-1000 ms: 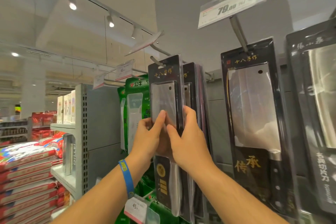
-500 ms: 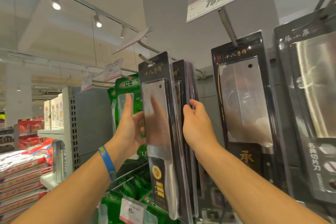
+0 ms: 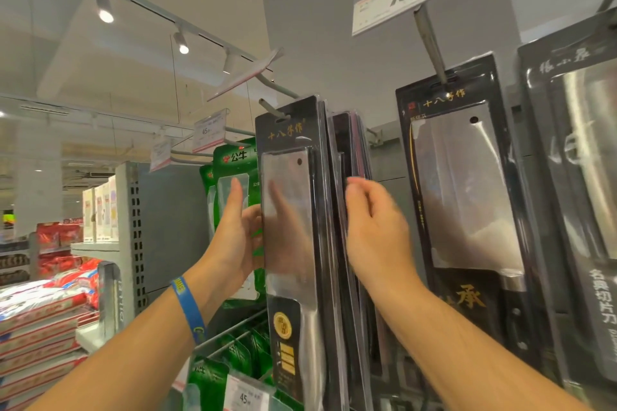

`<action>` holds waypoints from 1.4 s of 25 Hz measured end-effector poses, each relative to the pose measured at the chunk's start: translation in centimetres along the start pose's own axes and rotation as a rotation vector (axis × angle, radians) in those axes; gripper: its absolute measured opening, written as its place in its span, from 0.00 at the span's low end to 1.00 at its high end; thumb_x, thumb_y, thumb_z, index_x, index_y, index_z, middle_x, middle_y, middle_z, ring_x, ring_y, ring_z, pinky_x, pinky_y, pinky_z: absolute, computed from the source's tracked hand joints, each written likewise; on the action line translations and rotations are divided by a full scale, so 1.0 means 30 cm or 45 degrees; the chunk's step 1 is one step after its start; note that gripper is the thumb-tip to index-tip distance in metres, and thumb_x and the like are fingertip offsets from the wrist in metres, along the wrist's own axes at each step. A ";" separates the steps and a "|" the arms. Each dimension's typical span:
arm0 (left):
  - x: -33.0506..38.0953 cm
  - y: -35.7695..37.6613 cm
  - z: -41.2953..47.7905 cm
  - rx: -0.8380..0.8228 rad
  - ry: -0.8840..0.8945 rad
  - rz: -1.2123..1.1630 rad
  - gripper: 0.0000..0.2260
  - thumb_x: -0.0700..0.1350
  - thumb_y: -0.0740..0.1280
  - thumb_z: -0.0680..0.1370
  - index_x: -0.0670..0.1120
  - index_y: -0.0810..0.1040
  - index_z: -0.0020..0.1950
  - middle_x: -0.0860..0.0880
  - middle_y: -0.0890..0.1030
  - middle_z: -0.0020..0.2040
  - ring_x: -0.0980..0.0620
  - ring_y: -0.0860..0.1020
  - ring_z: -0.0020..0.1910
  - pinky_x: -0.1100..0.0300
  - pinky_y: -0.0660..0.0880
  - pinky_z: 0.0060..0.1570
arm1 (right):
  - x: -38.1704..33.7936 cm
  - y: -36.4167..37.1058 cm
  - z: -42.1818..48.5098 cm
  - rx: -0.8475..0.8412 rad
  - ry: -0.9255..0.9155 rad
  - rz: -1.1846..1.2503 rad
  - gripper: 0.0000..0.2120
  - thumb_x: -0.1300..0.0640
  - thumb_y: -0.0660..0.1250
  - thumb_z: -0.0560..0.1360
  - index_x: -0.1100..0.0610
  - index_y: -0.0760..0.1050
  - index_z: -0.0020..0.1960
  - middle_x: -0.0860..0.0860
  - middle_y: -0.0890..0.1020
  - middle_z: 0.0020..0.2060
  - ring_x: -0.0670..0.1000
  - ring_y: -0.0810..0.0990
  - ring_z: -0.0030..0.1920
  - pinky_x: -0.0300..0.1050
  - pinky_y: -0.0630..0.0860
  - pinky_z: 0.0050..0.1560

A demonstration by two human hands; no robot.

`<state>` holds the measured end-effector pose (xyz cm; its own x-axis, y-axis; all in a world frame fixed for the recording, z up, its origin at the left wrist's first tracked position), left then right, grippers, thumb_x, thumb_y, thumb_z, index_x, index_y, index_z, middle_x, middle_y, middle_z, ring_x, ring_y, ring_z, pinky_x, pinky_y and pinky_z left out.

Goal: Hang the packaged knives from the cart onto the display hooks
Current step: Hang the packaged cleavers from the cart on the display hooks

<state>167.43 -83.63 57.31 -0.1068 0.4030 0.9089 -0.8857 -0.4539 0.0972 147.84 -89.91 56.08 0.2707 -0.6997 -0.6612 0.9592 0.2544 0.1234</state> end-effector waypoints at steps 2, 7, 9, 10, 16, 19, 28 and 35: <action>-0.004 -0.001 0.013 -0.035 -0.013 -0.062 0.42 0.78 0.49 0.71 0.46 0.84 0.57 0.45 0.85 0.53 0.46 0.83 0.54 0.49 0.78 0.48 | 0.012 -0.036 0.020 0.076 0.022 -0.072 0.16 0.47 0.55 0.86 0.45 0.71 0.72 0.39 0.74 0.62 0.36 0.73 0.53 0.31 0.67 0.53; -0.023 0.009 0.041 -0.101 -0.102 -0.240 0.45 0.79 0.49 0.69 0.43 0.85 0.55 0.46 0.85 0.52 0.48 0.85 0.50 0.53 0.80 0.43 | 0.054 -0.034 0.072 0.023 0.078 -0.155 0.17 0.51 0.65 0.83 0.49 0.73 0.71 0.45 0.77 0.61 0.35 0.75 0.47 0.27 0.71 0.38; -0.022 0.011 0.053 -0.132 -0.087 -0.244 0.47 0.80 0.48 0.69 0.43 0.85 0.55 0.44 0.85 0.53 0.46 0.85 0.51 0.53 0.81 0.42 | 0.059 -0.037 0.083 0.058 0.051 -0.191 0.16 0.52 0.68 0.81 0.50 0.75 0.69 0.46 0.78 0.58 0.37 0.76 0.45 0.27 0.71 0.38; -0.019 0.015 0.055 -0.156 -0.085 -0.252 0.47 0.80 0.48 0.69 0.42 0.86 0.54 0.43 0.85 0.54 0.45 0.84 0.53 0.53 0.82 0.43 | 0.060 -0.040 0.085 0.082 0.031 -0.206 0.16 0.53 0.69 0.81 0.50 0.76 0.68 0.46 0.78 0.57 0.37 0.76 0.45 0.26 0.71 0.37; -0.013 0.029 0.058 -0.203 -0.035 -0.301 0.42 0.78 0.52 0.68 0.44 0.87 0.51 0.46 0.86 0.49 0.48 0.85 0.47 0.56 0.81 0.39 | 0.058 -0.038 0.088 0.045 0.069 -0.029 0.13 0.60 0.67 0.82 0.48 0.76 0.65 0.36 0.77 0.47 0.33 0.76 0.45 0.20 0.72 0.39; -0.022 0.025 0.069 -0.180 0.001 -0.383 0.41 0.77 0.53 0.71 0.46 0.82 0.60 0.49 0.86 0.47 0.51 0.85 0.45 0.58 0.81 0.39 | 0.046 -0.012 0.075 -0.029 0.037 0.059 0.13 0.61 0.65 0.82 0.42 0.72 0.54 0.39 0.79 0.50 0.37 0.80 0.49 0.28 0.77 0.46; -0.026 0.001 0.097 -0.176 0.001 -0.298 0.41 0.79 0.51 0.69 0.48 0.88 0.45 0.48 0.85 0.42 0.49 0.85 0.40 0.56 0.80 0.36 | 0.061 -0.016 0.056 -0.150 -0.003 0.141 0.10 0.56 0.66 0.82 0.40 0.74 0.55 0.40 0.82 0.51 0.37 0.81 0.52 0.36 0.77 0.53; -0.012 0.028 0.125 -0.216 -0.062 -0.233 0.43 0.79 0.50 0.69 0.44 0.88 0.46 0.44 0.86 0.43 0.46 0.85 0.41 0.54 0.81 0.36 | 0.054 -0.048 0.136 0.021 -0.060 -0.237 0.15 0.54 0.66 0.83 0.50 0.76 0.68 0.41 0.80 0.48 0.35 0.76 0.42 0.20 0.69 0.39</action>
<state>168.41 -87.13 58.58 0.0807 0.4260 0.9011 -0.9518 -0.2354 0.1965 147.22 -94.14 57.87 0.0916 -0.7641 -0.6386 0.9941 0.1071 0.0144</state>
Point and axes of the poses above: each hand's wrist, its own z-axis towards the middle knuckle, its own y-axis out of the palm, x = y × z, the point moved 4 cm from there along z, towards the middle knuckle
